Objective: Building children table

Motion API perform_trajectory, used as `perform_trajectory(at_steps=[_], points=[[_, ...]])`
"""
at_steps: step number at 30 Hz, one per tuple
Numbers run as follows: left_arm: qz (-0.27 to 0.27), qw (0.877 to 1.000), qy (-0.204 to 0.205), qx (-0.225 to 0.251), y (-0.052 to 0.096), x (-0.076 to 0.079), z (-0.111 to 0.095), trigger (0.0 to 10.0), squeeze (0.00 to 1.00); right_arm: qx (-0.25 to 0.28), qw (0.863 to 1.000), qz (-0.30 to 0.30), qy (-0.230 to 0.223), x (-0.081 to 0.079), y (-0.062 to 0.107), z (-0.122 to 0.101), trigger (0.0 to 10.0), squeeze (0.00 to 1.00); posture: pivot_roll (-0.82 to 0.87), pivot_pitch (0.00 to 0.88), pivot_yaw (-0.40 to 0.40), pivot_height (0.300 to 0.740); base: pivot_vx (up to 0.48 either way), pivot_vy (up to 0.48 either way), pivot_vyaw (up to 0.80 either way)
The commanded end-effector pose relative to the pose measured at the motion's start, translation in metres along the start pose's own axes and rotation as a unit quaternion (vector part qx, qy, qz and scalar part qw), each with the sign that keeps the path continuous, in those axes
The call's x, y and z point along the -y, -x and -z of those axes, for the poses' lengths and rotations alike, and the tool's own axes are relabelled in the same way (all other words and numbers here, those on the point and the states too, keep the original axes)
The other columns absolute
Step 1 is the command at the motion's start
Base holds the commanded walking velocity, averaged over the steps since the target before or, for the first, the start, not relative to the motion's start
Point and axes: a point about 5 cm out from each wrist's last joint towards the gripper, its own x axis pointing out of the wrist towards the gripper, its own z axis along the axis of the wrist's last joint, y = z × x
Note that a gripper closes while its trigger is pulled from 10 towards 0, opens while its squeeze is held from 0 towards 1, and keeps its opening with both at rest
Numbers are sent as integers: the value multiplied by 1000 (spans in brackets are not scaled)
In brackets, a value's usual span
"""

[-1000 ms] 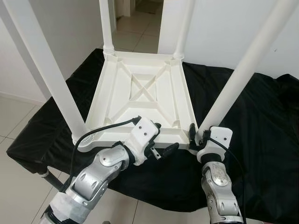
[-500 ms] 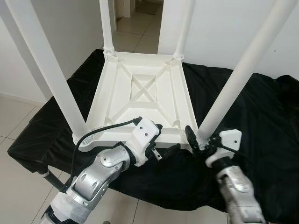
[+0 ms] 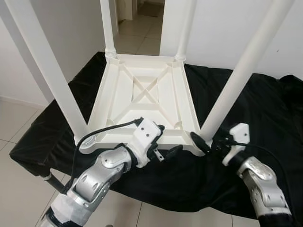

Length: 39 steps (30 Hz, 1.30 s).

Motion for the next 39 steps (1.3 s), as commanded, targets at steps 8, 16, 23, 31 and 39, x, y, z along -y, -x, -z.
perform_trajectory(at_steps=[8, 16, 23, 31, 39], points=[[72, 997, 1, -3, -2, 7, 1, 10000, 0, -14, 1000, -18, 1, 11, -16, 3, 4745, 0, -72, 0, -19, 740, 0, 0, 0], [63, 998, 2, 1, -4, 7, 1, 10000, 0, -33, 999, -22, 3, 19, -10, 14, 0, 0, -66, 0, -24, 740, 0, 0, 0], [63, 998, 0, 2, -3, 6, 1, 10000, 0, -31, 999, -25, 2, 18, -8, 16, 0, 0, -69, 0, -24, 740, 0, 0, 0], [64, 998, 0, 2, -4, 7, 1, 10000, 0, -13, 1000, 0, -14, 15, -5, 16, 10000, 0, -78, 0, -21, 740, 0, 0, 0], [65, 998, 0, 3, -4, 7, 2, 10000, 0, 16, 996, 85, -33, 7, -6, 12, 10000, 0, -76, 0, -24, 740, 0, 0, 0]])
